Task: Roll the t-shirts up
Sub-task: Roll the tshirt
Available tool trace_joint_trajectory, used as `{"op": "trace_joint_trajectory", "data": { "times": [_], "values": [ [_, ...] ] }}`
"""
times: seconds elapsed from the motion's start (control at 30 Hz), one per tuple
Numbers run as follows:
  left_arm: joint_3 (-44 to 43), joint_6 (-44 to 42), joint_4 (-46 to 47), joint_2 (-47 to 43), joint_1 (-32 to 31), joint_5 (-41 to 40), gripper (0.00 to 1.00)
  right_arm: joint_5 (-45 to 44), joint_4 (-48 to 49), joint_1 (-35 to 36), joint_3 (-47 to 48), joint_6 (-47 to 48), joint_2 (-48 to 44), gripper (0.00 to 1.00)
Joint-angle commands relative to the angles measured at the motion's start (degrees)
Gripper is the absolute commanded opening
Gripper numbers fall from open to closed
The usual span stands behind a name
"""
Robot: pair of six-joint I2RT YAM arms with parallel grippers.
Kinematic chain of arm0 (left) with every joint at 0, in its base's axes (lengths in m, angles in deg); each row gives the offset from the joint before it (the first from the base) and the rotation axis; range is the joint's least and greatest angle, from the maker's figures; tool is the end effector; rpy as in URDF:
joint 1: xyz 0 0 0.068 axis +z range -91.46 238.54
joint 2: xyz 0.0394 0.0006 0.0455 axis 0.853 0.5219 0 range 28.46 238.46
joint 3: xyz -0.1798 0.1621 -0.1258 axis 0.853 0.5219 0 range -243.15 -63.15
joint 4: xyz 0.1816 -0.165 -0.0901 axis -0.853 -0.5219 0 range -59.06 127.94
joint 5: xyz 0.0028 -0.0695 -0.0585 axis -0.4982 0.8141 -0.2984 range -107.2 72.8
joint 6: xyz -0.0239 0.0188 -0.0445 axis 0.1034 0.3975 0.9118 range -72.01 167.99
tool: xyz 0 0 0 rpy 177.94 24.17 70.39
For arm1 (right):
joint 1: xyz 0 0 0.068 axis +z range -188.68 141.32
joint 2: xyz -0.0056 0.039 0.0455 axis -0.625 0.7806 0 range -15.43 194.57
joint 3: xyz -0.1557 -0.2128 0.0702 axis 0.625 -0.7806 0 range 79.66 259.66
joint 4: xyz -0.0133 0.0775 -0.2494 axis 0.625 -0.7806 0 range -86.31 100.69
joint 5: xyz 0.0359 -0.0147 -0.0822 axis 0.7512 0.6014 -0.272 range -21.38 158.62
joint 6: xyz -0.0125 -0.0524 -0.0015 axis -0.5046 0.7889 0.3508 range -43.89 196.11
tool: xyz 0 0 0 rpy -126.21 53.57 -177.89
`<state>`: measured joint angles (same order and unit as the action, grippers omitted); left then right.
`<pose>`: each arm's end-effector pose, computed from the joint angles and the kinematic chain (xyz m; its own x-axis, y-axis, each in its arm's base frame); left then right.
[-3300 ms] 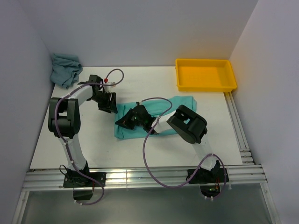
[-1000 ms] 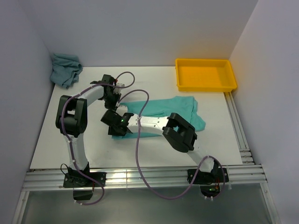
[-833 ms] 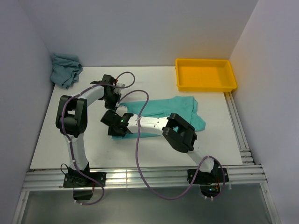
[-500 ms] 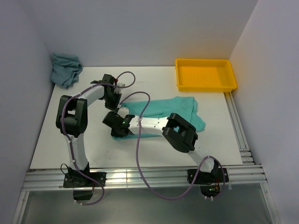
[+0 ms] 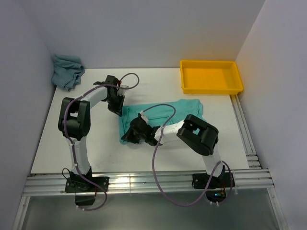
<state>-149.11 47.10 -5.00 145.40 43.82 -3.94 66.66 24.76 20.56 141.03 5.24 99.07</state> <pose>0.3951 -0.1122 0.1699 -0.9245 0.2584 -0.2803 0.3230 0.9214 -0.2161 0.2104 0.3514 0.1248 -0.9042 0.3270 -0.2749 0.0274 0.6865 0.7266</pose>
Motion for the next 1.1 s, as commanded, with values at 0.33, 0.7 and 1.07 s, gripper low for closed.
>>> {"op": "trace_joint_trajectory", "data": {
  "times": [0.33, 0.7, 1.07],
  "values": [
    [-5.4, -2.0, -2.2, -3.2, 4.7, 11.9, 0.46, 10.7, 38.0, -3.9, -13.3, -16.2, 5.0, 0.0],
    [6.0, -6.6, -2.1, -4.9, 11.7, 26.1, 0.37, 10.8, 45.0, -4.1, -15.0, -20.8, 8.3, 0.0],
    [11.9, -7.7, 0.0, -1.3, 12.2, 35.8, 0.43, 10.4, 44.0, -4.1, -15.8, -20.8, 7.6, 0.0]
  ]
}}
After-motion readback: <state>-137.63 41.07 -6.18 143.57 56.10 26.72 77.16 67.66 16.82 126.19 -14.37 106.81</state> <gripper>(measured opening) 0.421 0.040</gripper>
